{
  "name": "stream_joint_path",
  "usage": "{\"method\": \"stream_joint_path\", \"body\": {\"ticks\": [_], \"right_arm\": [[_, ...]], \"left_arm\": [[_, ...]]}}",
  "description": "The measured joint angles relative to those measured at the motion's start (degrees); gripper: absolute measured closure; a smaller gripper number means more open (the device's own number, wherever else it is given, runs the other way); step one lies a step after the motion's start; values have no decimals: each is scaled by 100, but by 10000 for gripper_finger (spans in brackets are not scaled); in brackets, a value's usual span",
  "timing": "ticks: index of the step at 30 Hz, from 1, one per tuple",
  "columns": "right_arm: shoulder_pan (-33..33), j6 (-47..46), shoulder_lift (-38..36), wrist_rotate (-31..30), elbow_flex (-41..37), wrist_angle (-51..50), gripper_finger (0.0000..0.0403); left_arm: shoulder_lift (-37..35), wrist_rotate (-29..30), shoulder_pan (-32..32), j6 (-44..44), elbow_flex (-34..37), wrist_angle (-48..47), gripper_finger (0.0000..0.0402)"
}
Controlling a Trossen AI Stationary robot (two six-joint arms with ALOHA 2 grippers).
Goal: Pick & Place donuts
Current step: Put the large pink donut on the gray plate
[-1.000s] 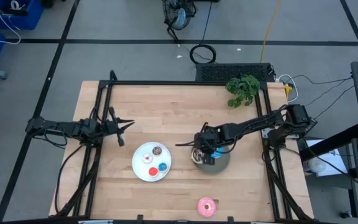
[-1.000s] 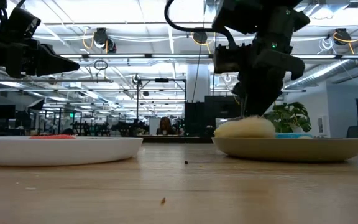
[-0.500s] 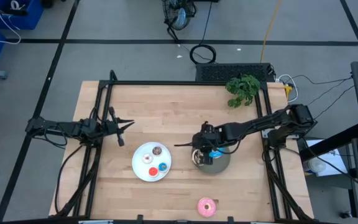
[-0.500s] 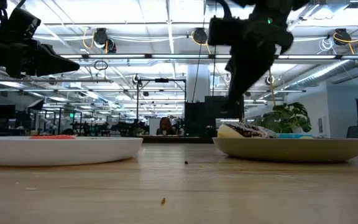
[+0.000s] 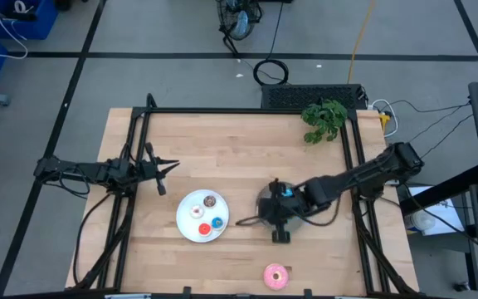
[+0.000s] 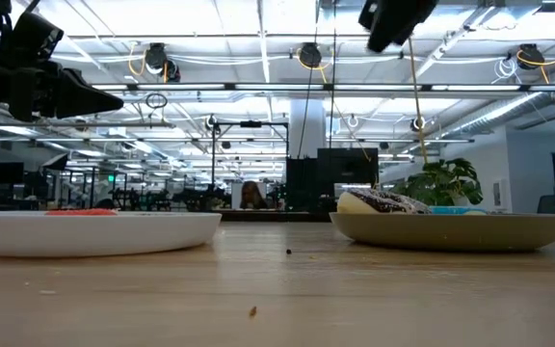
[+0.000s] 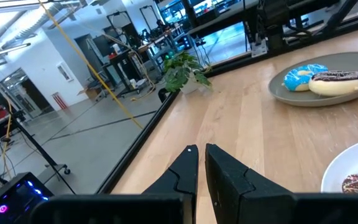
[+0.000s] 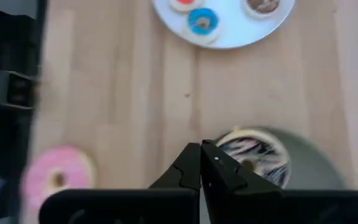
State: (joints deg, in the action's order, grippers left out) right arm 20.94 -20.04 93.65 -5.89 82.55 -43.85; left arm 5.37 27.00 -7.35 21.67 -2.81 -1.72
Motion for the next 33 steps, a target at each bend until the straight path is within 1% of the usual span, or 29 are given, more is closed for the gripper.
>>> {"method": "stream_joint_path", "body": {"ticks": [5, 9, 13, 16, 20, 22, 25, 28, 33], "right_arm": [[583, -695, 148, -32, 431, -556, 403], [944, -982, 328, 2, 700, -532, 403], [1149, -1096, 580, -4, 1182, -598, 403], [1239, -1117, 869, -5, 1663, -763, 403], [1267, -1403, 1328, 19, 2330, -1561, 403], [1268, -1563, 1582, 204, 2641, -1848, 403], [1338, -1545, 2020, 631, 3011, -2006, 403], [1408, -1525, 2418, 925, 3244, -2231, 403], [1437, -1506, 2652, 874, 3222, -2411, 403]], "left_arm": [[0, 0, -1, 0, 0, -15, 364], [0, 0, -1, -14, 0, -16, 364], [0, 2, -1, -88, 0, -19, 364], [0, 2, -2, -117, 0, -19, 364], [0, 5, -1, -121, 0, -22, 364], [0, 3, -2, -124, 0, -27, 364], [0, 5, -1, -129, 0, -30, 364], [-2, 3, -1, -129, 0, -27, 364], [-1, 2, 0, -130, 0, -26, 364]]}}
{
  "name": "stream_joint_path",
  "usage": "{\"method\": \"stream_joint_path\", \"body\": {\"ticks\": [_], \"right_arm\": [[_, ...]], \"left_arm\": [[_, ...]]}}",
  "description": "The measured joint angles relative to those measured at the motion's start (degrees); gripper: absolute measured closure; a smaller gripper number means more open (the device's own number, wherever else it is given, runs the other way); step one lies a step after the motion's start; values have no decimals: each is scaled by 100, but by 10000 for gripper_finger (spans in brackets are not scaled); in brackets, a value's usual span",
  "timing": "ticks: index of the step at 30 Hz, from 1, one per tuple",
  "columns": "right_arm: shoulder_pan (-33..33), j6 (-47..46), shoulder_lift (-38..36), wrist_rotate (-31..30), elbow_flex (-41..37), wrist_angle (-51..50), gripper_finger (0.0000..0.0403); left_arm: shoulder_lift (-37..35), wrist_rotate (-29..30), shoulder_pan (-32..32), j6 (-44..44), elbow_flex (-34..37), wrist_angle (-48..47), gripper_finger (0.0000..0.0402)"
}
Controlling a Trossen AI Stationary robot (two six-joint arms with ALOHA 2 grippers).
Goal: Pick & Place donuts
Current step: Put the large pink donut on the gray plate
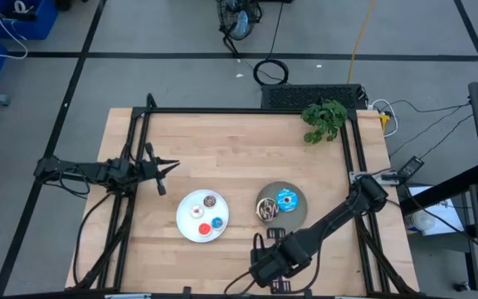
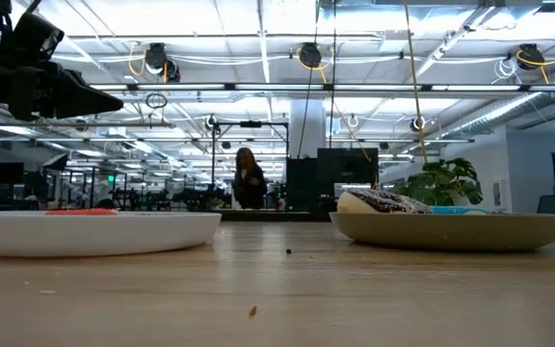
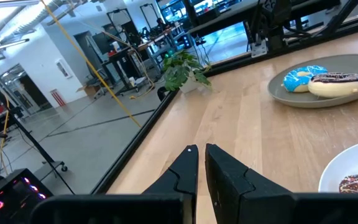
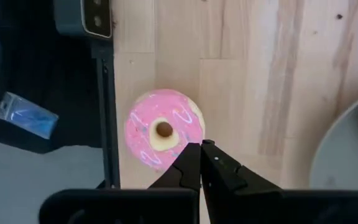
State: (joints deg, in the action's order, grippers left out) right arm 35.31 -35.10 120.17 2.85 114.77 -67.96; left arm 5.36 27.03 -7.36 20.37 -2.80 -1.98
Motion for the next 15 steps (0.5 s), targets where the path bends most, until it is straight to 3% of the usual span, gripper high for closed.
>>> {"method": "stream_joint_path", "body": {"ticks": [10, 15], "right_arm": [[-4, -294, 3, 9, -117, 350, 403], [-2, -531, 3, -278, -119, 347, 403]], "left_arm": [[-1, 0, 0, -1, 0, 0, 364], [-1, -1, -1, -5, 0, 0, 364]]}}
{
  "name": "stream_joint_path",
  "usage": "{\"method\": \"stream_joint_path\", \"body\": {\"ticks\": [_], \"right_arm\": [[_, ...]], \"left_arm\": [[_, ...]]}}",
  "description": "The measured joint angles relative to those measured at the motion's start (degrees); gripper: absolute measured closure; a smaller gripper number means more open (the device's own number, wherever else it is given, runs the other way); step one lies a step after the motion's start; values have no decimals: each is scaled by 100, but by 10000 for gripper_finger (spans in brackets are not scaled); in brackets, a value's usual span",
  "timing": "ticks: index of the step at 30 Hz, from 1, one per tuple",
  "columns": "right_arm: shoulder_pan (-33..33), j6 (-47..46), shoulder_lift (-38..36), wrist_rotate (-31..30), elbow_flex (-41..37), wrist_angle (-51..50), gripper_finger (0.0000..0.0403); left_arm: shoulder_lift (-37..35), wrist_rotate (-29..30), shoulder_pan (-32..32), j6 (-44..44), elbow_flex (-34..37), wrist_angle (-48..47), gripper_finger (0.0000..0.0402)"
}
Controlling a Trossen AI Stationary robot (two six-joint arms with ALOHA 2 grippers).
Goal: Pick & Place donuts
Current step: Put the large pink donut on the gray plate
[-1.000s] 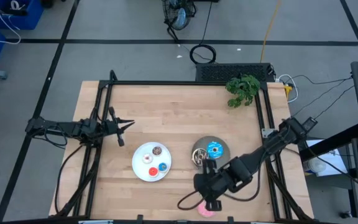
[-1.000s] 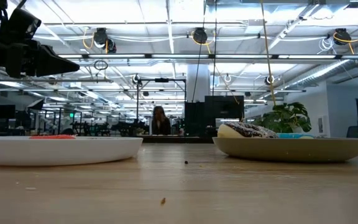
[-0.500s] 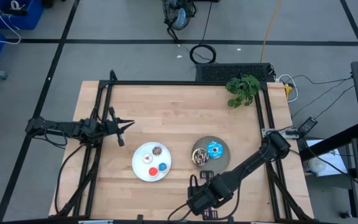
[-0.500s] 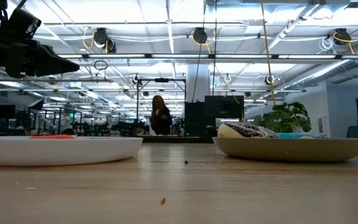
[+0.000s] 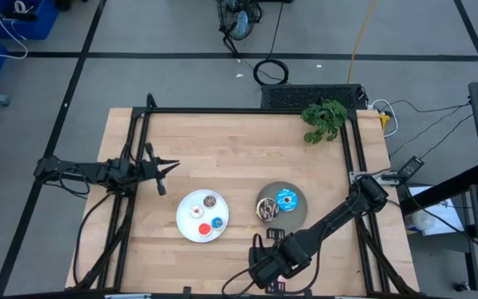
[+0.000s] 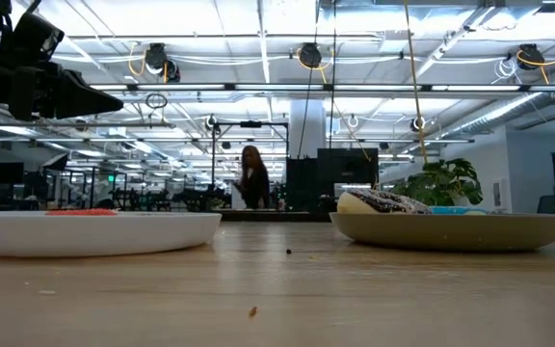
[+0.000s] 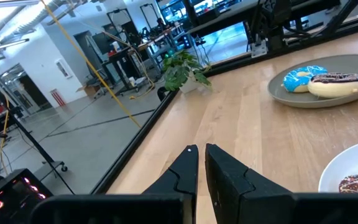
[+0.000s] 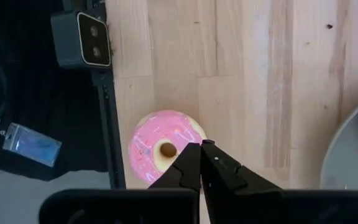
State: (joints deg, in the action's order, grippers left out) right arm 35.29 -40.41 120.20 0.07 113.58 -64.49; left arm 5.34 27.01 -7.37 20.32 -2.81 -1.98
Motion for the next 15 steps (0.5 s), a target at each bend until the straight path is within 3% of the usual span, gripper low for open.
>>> {"method": "stream_joint_path", "body": {"ticks": [8, 15], "right_arm": [[144, -15, -4, -441, -4, -2, 386], [289, -53, -4, -454, -9, 137, 300]], "left_arm": [[0, -1, 2, 36, 0, 20, 364], [0, -3, 0, 39, 0, 48, 364]]}}
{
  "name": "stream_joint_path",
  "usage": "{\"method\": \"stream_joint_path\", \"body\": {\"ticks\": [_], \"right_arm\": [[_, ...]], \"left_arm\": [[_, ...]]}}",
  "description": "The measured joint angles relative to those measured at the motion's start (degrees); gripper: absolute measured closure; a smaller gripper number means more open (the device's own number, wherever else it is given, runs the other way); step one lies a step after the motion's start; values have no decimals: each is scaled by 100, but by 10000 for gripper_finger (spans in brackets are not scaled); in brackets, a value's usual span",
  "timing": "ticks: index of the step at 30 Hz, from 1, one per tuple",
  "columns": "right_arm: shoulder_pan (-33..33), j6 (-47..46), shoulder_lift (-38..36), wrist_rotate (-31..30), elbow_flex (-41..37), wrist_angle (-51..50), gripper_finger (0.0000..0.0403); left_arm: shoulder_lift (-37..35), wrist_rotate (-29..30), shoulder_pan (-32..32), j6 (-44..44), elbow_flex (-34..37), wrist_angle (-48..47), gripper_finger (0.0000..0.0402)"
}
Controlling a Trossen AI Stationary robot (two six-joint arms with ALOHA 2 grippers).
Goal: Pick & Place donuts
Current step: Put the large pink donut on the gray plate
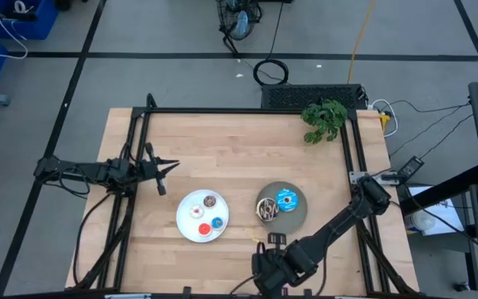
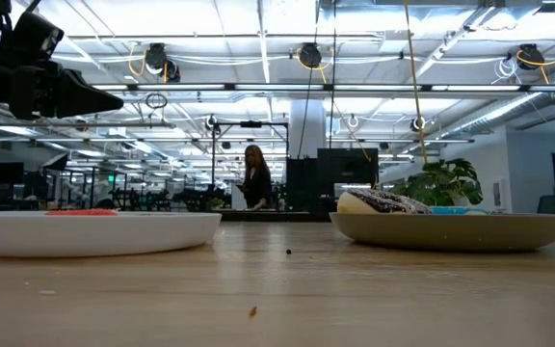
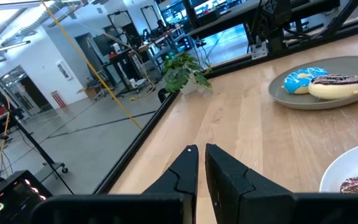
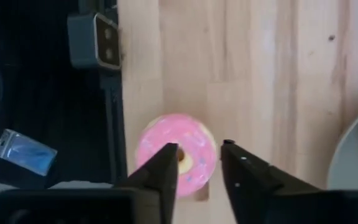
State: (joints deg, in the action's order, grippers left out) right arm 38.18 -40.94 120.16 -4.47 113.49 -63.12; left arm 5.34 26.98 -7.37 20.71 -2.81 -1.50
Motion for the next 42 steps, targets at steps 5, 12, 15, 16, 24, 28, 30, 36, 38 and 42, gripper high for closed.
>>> {"method": "stream_joint_path", "body": {"ticks": [5, 12, 15, 16, 24, 28, 30, 36, 38, 42], "right_arm": [[159, -401, -7, -8, -170, -94, 239], [115, -526, -7, -7, -703, -53, 206], [73, -441, -7, 2, -903, 135, 202], [62, -370, -7, 23, -977, 247, 202], [56, -292, -4, 355, -1518, 1072, 202], [81, -517, -4, 433, -1734, 1067, 202], [102, -602, -4, 461, -1863, 1110, 202], [105, -536, -4, 482, -2212, 1786, 202], [106, -499, -4, 501, -2257, 1964, 202], [106, -490, -4, 600, -2260, 1986, 202]], "left_arm": [[1, 0, 1, 16, 0, 39, 364], [0, -2, 0, 57, 0, 167, 364], [0, -2, 0, 57, 0, 168, 364], [2, -2, 1, 57, 0, 166, 364], [0, -2, 0, 57, 0, 162, 364], [1, -2, -1, 55, 0, 161, 364], [0, -2, -1, 55, 0, 162, 364], [0, -2, -1, 97, 0, 162, 364], [2, -4, -1, 129, 0, 162, 364], [1, -4, 1, 127, 0, 164, 364]]}}
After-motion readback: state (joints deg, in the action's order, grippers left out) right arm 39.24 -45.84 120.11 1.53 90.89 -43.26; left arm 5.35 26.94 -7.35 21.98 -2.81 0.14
